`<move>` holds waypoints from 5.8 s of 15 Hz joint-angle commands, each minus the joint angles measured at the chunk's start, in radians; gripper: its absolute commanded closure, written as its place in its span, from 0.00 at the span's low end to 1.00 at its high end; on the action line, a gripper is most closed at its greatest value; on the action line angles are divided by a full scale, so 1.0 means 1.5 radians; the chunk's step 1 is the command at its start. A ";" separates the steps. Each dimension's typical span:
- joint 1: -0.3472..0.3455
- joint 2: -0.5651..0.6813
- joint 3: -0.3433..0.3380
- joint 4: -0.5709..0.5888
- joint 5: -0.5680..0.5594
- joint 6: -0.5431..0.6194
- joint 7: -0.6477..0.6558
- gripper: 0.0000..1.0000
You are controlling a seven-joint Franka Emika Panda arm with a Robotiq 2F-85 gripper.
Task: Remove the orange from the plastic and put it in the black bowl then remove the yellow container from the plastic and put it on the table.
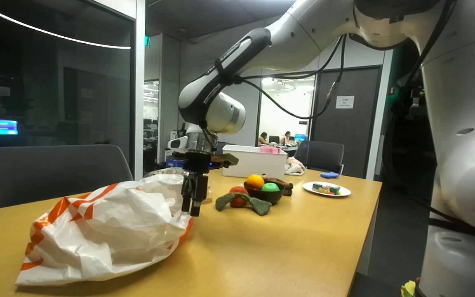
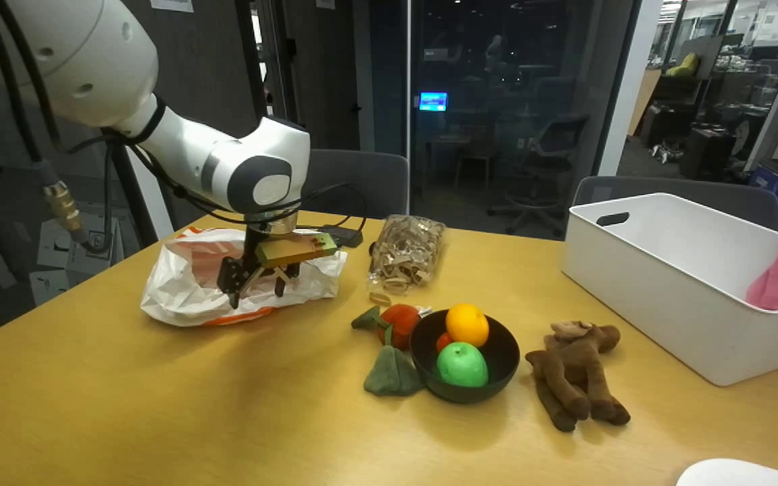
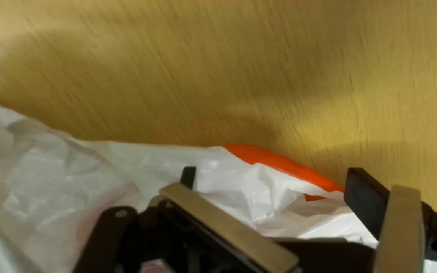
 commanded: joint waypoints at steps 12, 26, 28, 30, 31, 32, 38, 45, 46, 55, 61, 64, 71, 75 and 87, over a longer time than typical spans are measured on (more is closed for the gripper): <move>0.046 0.039 0.049 0.076 -0.088 0.028 -0.177 0.00; 0.048 0.088 0.062 0.105 -0.113 0.110 -0.189 0.00; 0.048 0.088 0.062 0.107 -0.114 0.110 -0.189 0.00; 0.048 0.088 0.062 0.107 -0.114 0.110 -0.189 0.00; 0.048 0.088 0.062 0.107 -0.114 0.110 -0.189 0.00; 0.048 0.088 0.062 0.107 -0.114 0.110 -0.189 0.00; 0.025 0.101 0.134 0.120 0.020 0.099 -0.304 0.00; 0.069 0.139 0.102 0.108 -0.101 0.077 -0.283 0.00; 0.068 0.141 0.102 0.107 -0.111 0.071 -0.284 0.00; 0.087 0.124 0.119 0.122 -0.117 0.024 -0.261 0.72; 0.176 0.108 0.083 0.161 -0.302 -0.061 -0.094 1.00; 0.210 0.111 0.074 0.195 -0.418 -0.117 -0.013 1.00; 0.193 0.145 0.100 0.254 -0.358 -0.219 0.064 0.63; 0.157 0.171 0.121 0.266 -0.217 -0.196 0.034 0.34; 0.205 0.182 0.090 0.283 -0.300 -0.155 0.106 0.00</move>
